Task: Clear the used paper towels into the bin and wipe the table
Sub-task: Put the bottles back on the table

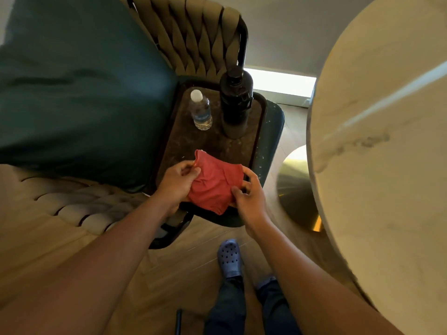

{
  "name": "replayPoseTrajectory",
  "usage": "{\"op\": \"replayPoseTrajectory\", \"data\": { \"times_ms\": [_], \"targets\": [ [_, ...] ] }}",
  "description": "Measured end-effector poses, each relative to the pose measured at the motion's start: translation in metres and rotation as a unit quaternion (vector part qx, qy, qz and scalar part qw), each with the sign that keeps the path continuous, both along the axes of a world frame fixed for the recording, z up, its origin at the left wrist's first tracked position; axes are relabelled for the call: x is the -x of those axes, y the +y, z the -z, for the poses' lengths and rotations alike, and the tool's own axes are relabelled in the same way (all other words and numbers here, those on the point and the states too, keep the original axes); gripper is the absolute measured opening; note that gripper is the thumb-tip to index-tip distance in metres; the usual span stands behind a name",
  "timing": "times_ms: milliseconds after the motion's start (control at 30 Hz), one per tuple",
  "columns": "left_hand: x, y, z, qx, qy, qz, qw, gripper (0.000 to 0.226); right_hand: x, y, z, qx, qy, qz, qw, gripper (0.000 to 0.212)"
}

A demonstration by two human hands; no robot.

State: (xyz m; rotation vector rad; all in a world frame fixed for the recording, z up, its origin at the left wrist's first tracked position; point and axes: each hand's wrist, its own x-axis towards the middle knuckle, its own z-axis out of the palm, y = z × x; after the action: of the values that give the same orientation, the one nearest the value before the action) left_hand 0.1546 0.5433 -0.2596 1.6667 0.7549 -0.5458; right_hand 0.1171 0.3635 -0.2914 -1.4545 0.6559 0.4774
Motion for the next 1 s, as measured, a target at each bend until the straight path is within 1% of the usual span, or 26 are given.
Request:
{"op": "replayPoseTrajectory", "data": {
  "times_ms": [67, 133, 233, 333, 433, 533, 767, 833, 933, 1000],
  "targets": [
    [-0.006, 0.002, 0.012, -0.042, 0.007, 0.02, 0.999, 0.02, -0.009, 0.006, 0.009, 0.055, -0.018, -0.038, 0.998, 0.053],
    [-0.012, 0.004, 0.023, -0.07, 0.02, 0.045, 0.996, 0.033, -0.018, 0.01, 0.017, 0.09, -0.025, -0.082, 0.992, 0.06],
    [-0.02, 0.004, 0.031, -0.094, 0.043, 0.074, 0.992, 0.047, -0.028, 0.011, 0.024, 0.145, -0.03, -0.143, 0.979, 0.062],
    [-0.033, 0.007, 0.03, -0.113, 0.034, 0.074, 0.99, 0.047, -0.037, 0.011, 0.026, 0.173, -0.015, -0.143, 0.974, 0.06],
    [-0.049, 0.009, 0.025, -0.126, 0.02, 0.063, 0.99, 0.051, -0.044, 0.009, 0.023, 0.209, -0.021, -0.156, 0.965, 0.055],
    [-0.066, 0.011, 0.019, -0.137, -0.015, 0.048, 0.989, 0.051, -0.055, 0.008, 0.017, 0.24, -0.034, -0.165, 0.956, 0.055],
    [-0.109, 0.015, 0.005, -0.14, -0.068, 0.018, 0.988, 0.061, -0.083, 0.028, 0.016, 0.213, -0.074, -0.181, 0.957, 0.058],
    [-0.119, 0.014, 0.003, -0.142, -0.084, 0.016, 0.986, 0.064, -0.09, 0.036, 0.018, 0.194, -0.084, -0.19, 0.959, 0.062],
    [-0.132, 0.013, 0.002, -0.148, -0.11, 0.021, 0.983, 0.069, -0.105, 0.047, 0.021, 0.183, -0.093, -0.211, 0.956, 0.073],
    [-0.14, 0.012, 0.001, -0.144, -0.12, 0.031, 0.982, 0.074, -0.117, 0.056, 0.019, 0.167, -0.112, -0.218, 0.955, 0.072]
  ]
}}
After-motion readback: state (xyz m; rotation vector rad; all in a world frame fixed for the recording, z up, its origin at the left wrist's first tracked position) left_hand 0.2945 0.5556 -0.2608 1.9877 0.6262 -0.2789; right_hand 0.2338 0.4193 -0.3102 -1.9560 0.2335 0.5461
